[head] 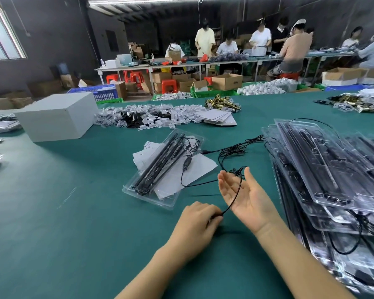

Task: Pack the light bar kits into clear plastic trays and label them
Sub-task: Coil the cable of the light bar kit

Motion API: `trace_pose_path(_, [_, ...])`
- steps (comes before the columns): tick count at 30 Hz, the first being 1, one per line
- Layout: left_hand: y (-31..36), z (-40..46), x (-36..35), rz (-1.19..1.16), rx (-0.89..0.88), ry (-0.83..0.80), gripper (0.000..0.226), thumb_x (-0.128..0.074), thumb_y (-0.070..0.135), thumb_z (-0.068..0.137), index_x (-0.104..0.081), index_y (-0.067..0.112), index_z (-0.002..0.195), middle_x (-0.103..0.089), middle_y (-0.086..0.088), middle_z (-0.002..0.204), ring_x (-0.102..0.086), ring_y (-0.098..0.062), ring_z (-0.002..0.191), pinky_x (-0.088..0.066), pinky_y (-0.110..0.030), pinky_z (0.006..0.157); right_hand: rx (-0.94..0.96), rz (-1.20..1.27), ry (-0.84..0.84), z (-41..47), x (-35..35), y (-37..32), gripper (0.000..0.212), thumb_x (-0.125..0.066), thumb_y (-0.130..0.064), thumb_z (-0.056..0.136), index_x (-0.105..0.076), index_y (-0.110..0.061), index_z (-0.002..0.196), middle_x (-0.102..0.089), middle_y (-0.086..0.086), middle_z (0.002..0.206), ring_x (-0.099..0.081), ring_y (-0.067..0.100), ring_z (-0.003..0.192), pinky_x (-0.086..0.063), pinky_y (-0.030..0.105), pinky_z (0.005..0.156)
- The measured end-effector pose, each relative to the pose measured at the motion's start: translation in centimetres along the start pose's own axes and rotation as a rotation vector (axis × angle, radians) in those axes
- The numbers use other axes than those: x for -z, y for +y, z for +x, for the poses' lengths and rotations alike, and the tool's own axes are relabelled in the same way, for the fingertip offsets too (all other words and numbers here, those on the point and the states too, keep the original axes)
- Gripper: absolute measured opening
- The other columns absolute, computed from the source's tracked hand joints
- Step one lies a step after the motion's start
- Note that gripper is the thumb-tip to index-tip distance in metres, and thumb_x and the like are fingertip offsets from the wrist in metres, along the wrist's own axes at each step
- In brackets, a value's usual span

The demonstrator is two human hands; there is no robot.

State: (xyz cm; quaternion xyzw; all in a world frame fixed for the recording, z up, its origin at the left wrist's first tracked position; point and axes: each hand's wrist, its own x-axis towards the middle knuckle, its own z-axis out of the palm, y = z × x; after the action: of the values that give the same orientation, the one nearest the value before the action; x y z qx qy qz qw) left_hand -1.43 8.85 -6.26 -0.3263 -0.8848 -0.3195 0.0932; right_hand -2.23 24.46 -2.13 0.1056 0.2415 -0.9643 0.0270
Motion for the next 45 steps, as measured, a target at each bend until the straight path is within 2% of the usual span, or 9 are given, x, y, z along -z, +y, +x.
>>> trace_pose_path(8, [0.0,0.1,0.4,-0.269,0.175,0.130,0.010,-0.064,0.019,0.089,-0.072,0.021,0.083,-0.068,0.011,0.069,-0.052,0.002,0.060,-0.040,-0.019,0.063,0.178,-1.118,0.123,-1.1,-0.2,3.4,0.019,-0.045,-0.024,0.100,-0.054,-0.010,0.092,-0.070,0.001,0.080,-0.064,0.008,0.067,-0.049,0.017,0.058])
trace_pose_path(10, [0.3,-0.1,0.4,-0.375,0.230,0.078,0.029,-0.060,0.035,0.090,-0.068,0.014,0.071,-0.063,-0.001,0.060,-0.047,-0.003,0.054,-0.042,-0.030,0.057,0.329,-1.398,0.102,-1.5,0.0,3.6,0.019,-0.042,-0.022,0.101,-0.050,-0.013,0.086,-0.065,0.000,0.076,-0.058,0.012,0.068,-0.044,0.017,0.059])
trace_pose_path(15, [0.3,0.7,0.4,-0.579,0.480,0.446,0.034,-0.045,0.038,0.086,-0.058,0.018,0.061,-0.060,-0.002,0.058,-0.058,-0.016,0.058,-0.048,-0.037,0.063,0.479,-1.911,-0.032,-2.4,0.0,2.8,0.012,-0.031,-0.026,0.103,-0.042,-0.023,0.099,-0.063,0.007,0.074,-0.061,0.028,0.070,-0.050,0.041,0.066])
trace_pose_path(18, [-1.1,1.4,2.0,-0.981,0.647,0.376,0.043,-0.042,0.042,0.099,-0.064,0.009,0.083,-0.065,-0.008,0.067,-0.062,-0.017,0.055,-0.049,-0.024,0.052,0.424,-2.233,-0.157,-3.0,-0.5,2.8,0.011,-0.032,-0.027,0.102,-0.040,-0.030,0.110,-0.063,0.001,0.096,-0.060,0.031,0.087,-0.044,0.036,0.067])
trace_pose_path(21, [-1.8,1.5,3.5,-1.146,0.775,0.227,0.063,-0.043,0.064,0.085,-0.063,0.005,0.095,-0.073,-0.012,0.076,-0.063,-0.017,0.053,-0.050,-0.024,0.048,0.376,-2.371,-0.310,-3.5,-0.8,3.0,0.035,-0.020,-0.060,0.097,-0.040,-0.033,0.108,-0.062,0.002,0.096,-0.059,0.031,0.095,-0.041,0.036,0.067])
trace_pose_path(25, [-1.8,1.8,4.5,-1.130,0.729,0.168,0.087,-0.046,0.077,0.060,-0.063,0.005,0.106,-0.074,-0.015,0.088,-0.056,-0.013,0.058,-0.042,-0.023,0.057,0.325,-2.501,-0.320,-3.7,-0.4,3.0,0.042,-0.018,-0.064,0.095,-0.042,-0.030,0.089,-0.062,0.003,0.090,-0.058,0.031,0.092,-0.033,0.034,0.061])
trace_pose_path(35, [-1.9,0.7,6.1,-1.214,0.340,0.055,0.034,-0.059,0.021,0.087,-0.063,0.000,0.113,-0.070,-0.009,0.088,-0.063,-0.013,0.080,-0.050,-0.019,0.069,0.244,-2.470,-0.312,-3.4,0.1,2.4,0.046,-0.021,-0.062,0.096,-0.044,-0.026,0.078,-0.047,-0.004,0.074,-0.053,0.026,0.082,-0.036,0.034,0.061])
trace_pose_path(39, [-1.9,0.9,5.3,-1.401,0.403,0.213,0.026,-0.064,0.011,0.083,-0.066,-0.003,0.105,-0.068,-0.012,0.085,-0.066,-0.023,0.082,-0.057,-0.038,0.083,0.361,-2.458,-0.384,-3.0,-0.2,2.1,0.043,-0.027,-0.060,0.097,-0.041,-0.024,0.079,-0.051,-0.005,0.076,-0.051,0.023,0.080,-0.034,0.034,0.059])
trace_pose_path(45, [-1.7,0.8,3.2,-1.290,0.558,0.360,0.031,-0.071,0.016,0.072,-0.067,0.002,0.100,-0.067,-0.010,0.080,-0.067,-0.019,0.074,-0.057,-0.029,0.065,0.578,-2.351,-0.559,-3.2,-0.5,1.6,0.018,-0.042,-0.041,0.098,-0.053,-0.028,0.103,-0.057,-0.007,0.098,-0.055,0.018,0.090,-0.042,0.033,0.067])
